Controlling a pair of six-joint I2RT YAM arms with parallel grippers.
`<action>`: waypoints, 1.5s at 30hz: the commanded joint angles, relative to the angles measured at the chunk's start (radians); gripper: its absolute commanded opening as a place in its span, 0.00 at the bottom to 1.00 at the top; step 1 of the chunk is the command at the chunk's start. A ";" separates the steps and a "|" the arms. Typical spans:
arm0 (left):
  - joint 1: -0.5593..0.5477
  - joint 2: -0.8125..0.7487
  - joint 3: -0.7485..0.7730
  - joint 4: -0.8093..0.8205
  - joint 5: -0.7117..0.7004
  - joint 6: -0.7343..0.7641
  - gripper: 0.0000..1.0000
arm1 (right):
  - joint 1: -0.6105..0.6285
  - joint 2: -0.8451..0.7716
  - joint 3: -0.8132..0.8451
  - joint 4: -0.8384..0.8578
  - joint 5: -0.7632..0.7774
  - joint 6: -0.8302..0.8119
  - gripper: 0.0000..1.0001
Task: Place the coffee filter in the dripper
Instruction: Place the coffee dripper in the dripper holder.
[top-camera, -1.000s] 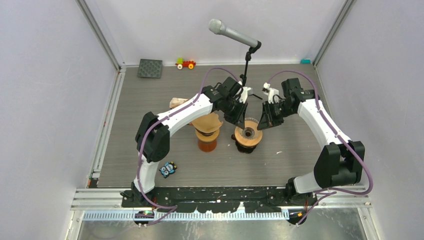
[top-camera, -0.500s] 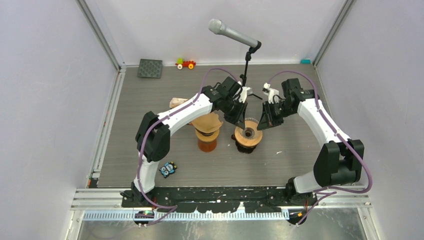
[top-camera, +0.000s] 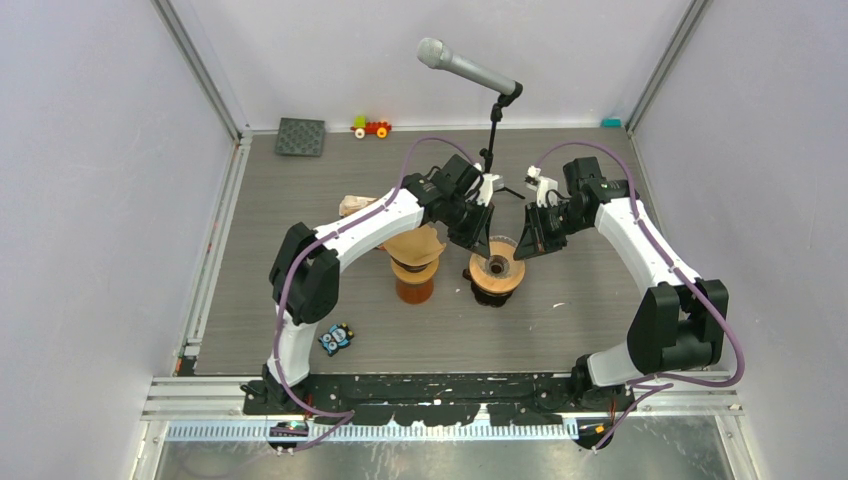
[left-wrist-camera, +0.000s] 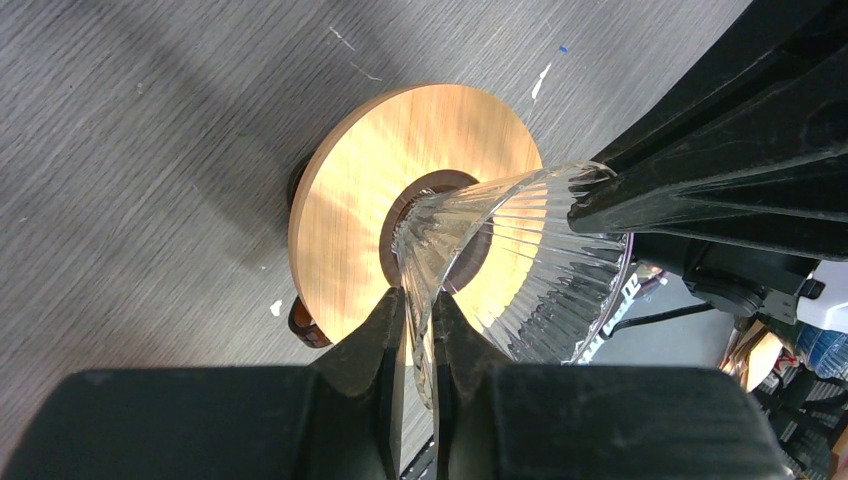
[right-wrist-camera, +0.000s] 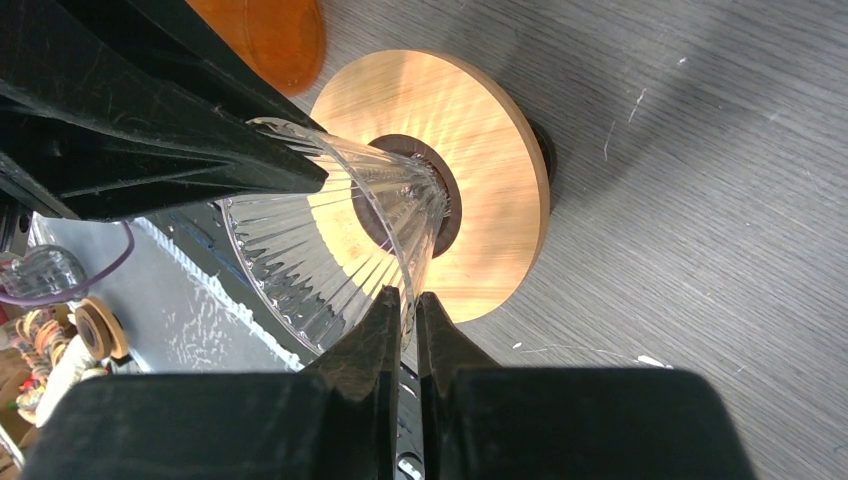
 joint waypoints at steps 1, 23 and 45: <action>-0.056 0.106 -0.088 -0.003 -0.002 0.049 0.00 | 0.023 0.055 -0.084 0.104 0.136 -0.059 0.00; -0.070 0.125 -0.107 0.009 0.001 0.066 0.00 | 0.036 0.078 -0.115 0.122 0.187 -0.073 0.01; -0.097 0.086 -0.119 0.026 -0.049 0.114 0.00 | 0.038 0.045 -0.133 0.156 0.210 -0.080 0.01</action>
